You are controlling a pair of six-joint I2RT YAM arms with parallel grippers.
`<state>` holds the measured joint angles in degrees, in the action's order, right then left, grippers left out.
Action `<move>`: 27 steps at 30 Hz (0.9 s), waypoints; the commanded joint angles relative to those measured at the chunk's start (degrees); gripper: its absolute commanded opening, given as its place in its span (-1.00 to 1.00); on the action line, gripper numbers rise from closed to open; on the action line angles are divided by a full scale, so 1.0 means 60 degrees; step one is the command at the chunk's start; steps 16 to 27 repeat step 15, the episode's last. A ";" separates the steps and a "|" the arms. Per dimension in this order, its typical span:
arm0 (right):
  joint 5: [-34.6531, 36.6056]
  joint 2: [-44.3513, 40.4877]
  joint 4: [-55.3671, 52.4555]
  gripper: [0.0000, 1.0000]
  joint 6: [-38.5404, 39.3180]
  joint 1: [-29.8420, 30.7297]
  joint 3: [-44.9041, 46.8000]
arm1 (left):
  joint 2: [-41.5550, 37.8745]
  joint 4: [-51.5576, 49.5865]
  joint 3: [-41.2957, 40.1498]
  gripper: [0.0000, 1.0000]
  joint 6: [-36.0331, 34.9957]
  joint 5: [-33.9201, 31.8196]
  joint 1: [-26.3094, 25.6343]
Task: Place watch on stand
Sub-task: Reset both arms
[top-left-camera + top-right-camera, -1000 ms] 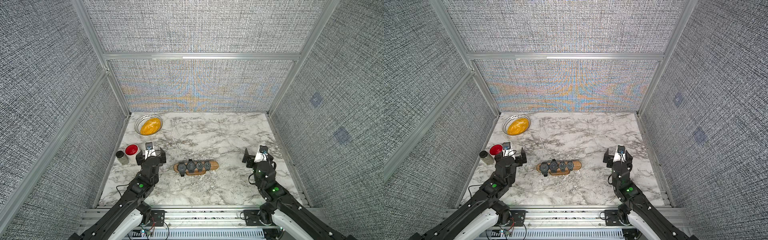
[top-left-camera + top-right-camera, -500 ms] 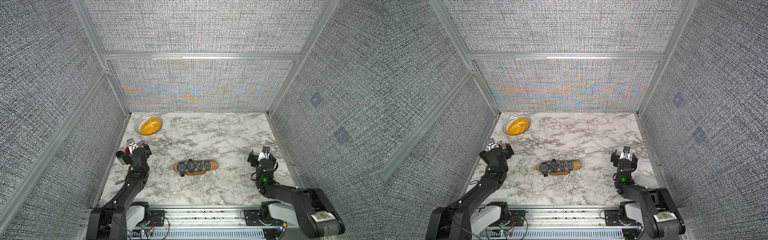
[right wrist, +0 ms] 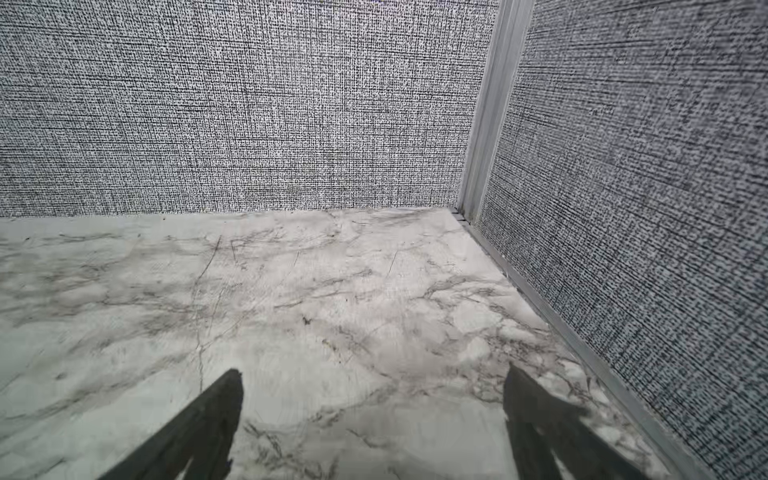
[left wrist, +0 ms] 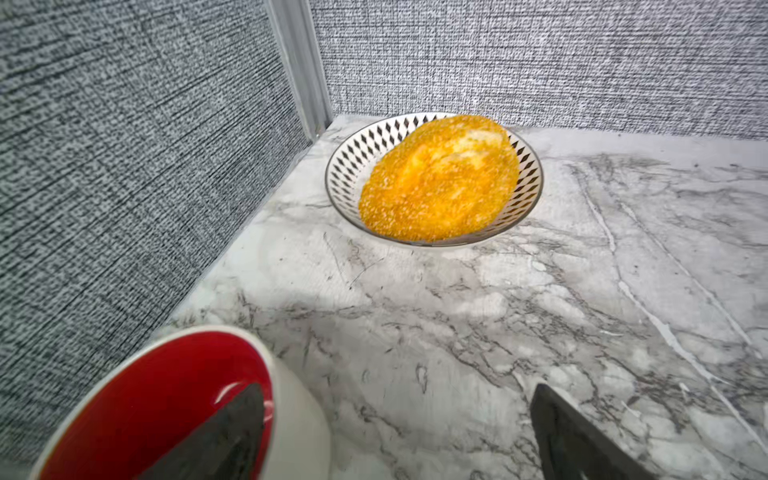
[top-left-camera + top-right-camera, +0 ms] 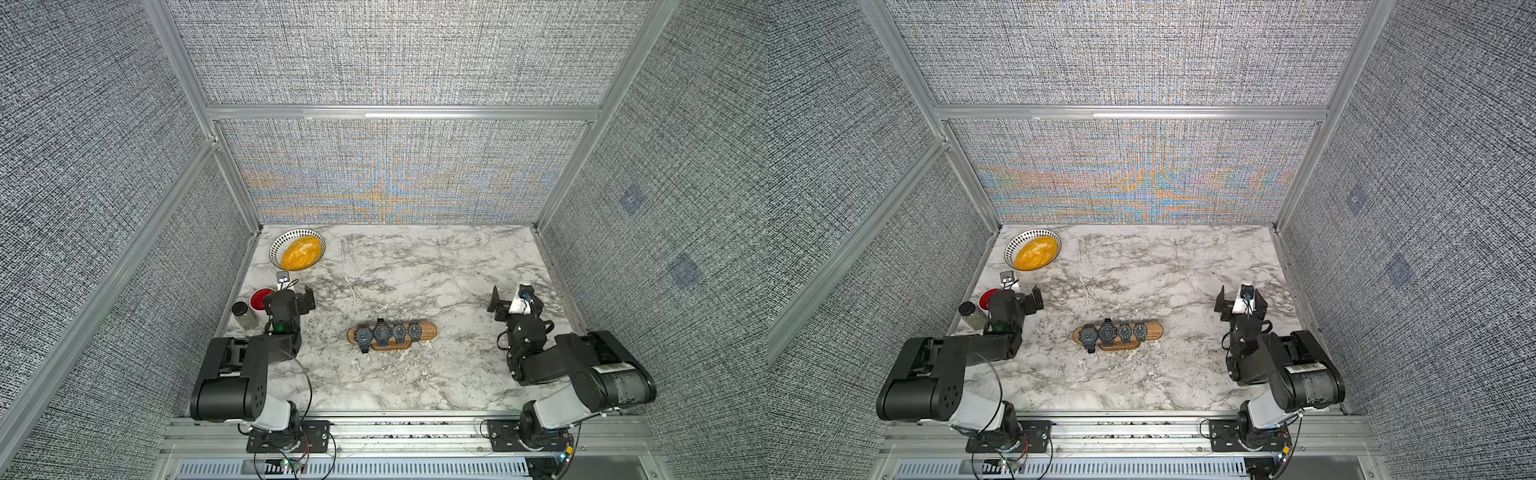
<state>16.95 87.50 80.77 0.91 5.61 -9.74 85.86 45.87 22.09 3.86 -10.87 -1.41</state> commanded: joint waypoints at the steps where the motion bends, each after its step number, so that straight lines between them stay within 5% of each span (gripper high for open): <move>1: 0.0297 0.0115 -0.0543 0.96 -0.0165 -0.0032 -0.0150 | -0.0118 -0.0390 0.0187 0.98 -0.0180 0.0787 -0.0043; 27: -0.0467 -0.0020 -0.1010 0.96 -0.0334 -0.0381 -0.0271 | -0.0115 -0.0212 0.0142 0.98 -0.0207 0.0704 -0.0097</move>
